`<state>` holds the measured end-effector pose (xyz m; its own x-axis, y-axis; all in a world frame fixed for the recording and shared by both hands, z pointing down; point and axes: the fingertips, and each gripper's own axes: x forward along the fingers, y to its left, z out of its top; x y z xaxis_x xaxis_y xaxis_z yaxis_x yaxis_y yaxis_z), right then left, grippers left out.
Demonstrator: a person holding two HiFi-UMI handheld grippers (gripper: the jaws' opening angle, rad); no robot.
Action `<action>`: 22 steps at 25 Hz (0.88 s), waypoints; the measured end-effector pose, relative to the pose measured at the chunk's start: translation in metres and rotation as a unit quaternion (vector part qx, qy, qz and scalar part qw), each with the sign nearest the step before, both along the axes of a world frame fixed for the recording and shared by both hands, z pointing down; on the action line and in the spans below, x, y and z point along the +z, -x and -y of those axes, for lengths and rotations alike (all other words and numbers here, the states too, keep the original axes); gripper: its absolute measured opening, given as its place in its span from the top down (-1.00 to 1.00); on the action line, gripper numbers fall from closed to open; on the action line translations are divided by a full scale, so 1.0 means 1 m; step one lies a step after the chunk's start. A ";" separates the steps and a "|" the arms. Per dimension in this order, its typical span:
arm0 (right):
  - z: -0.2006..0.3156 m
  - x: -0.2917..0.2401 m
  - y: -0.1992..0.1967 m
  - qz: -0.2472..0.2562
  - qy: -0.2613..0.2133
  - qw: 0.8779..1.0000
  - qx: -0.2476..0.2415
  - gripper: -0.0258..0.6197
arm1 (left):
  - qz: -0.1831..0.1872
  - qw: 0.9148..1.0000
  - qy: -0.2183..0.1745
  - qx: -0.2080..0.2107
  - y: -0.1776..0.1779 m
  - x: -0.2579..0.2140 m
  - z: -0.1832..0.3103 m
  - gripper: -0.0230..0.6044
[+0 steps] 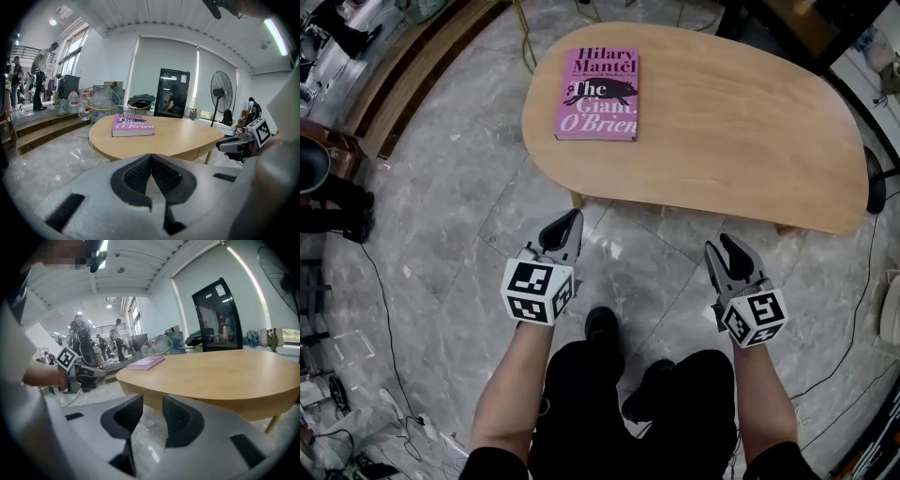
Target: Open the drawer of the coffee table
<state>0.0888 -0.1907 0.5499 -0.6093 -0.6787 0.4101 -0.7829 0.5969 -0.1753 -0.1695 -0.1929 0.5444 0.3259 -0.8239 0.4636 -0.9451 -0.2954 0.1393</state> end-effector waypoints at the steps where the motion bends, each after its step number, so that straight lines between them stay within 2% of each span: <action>1: 0.003 0.010 0.000 -0.004 -0.002 1.000 0.001 0.50 | 0.002 1.000 -0.002 -0.001 0.003 0.011 0.002 0.90; 5: 0.014 0.050 -0.001 -0.018 -0.007 1.000 0.009 0.50 | 0.016 1.000 -0.002 0.001 0.015 0.054 0.006 0.90; 8: 0.025 0.073 -0.001 -0.024 -0.012 1.000 0.014 0.50 | 0.010 1.000 0.000 -0.009 0.026 0.077 0.007 0.89; 16: 0.056 0.107 -0.016 -0.022 -0.020 0.998 0.052 0.40 | 0.009 0.999 -0.023 -0.024 0.040 0.097 0.023 0.89; 22: 0.071 0.116 -0.035 -0.036 -0.035 0.995 0.081 0.25 | 0.002 0.999 -0.032 -0.022 0.039 0.107 0.041 0.55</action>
<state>0.1238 -0.2618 0.6660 -0.4602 -0.7943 0.3967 -0.8790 0.4705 -0.0775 -0.2089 -0.2337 0.6517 0.2876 -0.8653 0.4105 -0.9577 -0.2623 0.1179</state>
